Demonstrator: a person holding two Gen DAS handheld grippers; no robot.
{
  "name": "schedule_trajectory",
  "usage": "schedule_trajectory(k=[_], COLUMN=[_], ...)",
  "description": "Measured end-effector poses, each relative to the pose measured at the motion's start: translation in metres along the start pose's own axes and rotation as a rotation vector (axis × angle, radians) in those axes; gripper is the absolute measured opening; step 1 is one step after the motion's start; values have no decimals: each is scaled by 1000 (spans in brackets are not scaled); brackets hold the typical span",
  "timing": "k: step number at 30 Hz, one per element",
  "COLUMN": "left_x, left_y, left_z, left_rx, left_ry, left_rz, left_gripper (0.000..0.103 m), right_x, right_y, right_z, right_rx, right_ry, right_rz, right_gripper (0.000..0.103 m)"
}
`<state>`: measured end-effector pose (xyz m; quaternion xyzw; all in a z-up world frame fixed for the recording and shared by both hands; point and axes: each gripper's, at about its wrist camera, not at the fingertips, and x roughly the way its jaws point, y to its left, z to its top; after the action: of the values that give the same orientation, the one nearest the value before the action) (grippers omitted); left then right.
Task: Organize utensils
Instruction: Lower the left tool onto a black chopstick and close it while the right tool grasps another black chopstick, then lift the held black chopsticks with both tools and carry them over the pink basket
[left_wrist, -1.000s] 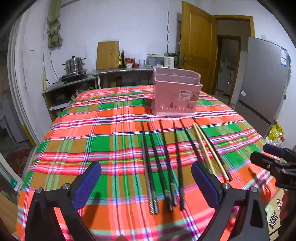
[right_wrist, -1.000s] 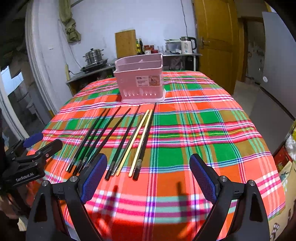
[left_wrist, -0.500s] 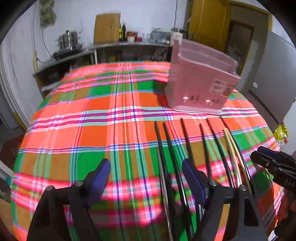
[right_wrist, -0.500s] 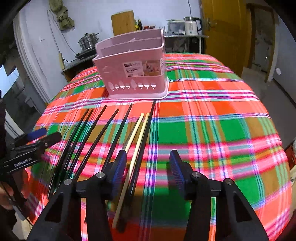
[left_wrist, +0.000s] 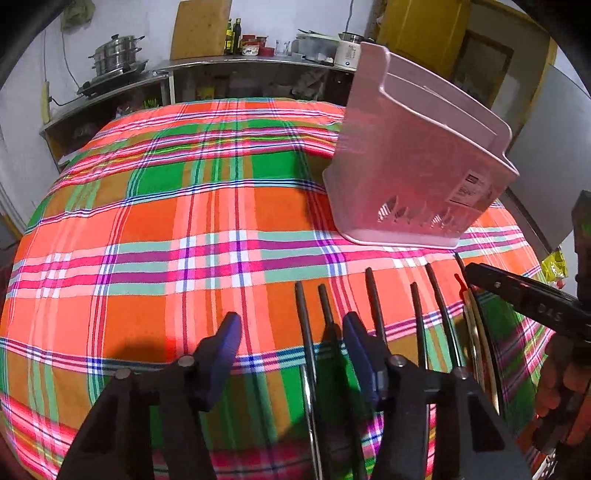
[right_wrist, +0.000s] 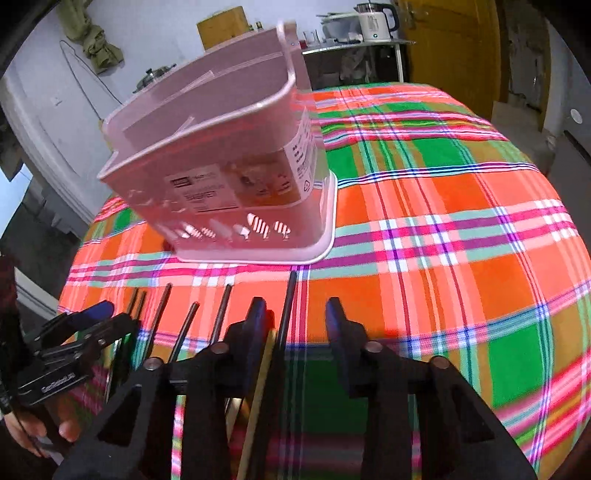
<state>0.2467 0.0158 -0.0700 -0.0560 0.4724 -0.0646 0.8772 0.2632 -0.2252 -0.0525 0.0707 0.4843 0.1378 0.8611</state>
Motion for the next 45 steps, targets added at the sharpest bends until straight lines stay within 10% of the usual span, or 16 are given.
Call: schedule_trajectory(k=[20,45], left_x=[12,-146], left_y=[-27,-44], left_z=[11,59], left_rx=[136,103], left_ry=[80,-165], left_rz=[99,-100], left_gripper=[6,4], right_x=[-9,-144], right_y=[-8,22], right_z=[-9,22], right_rx=[-26,-86], right_ry=[82,-187], right_rz=[-127,-1], right_gripper=[8,4])
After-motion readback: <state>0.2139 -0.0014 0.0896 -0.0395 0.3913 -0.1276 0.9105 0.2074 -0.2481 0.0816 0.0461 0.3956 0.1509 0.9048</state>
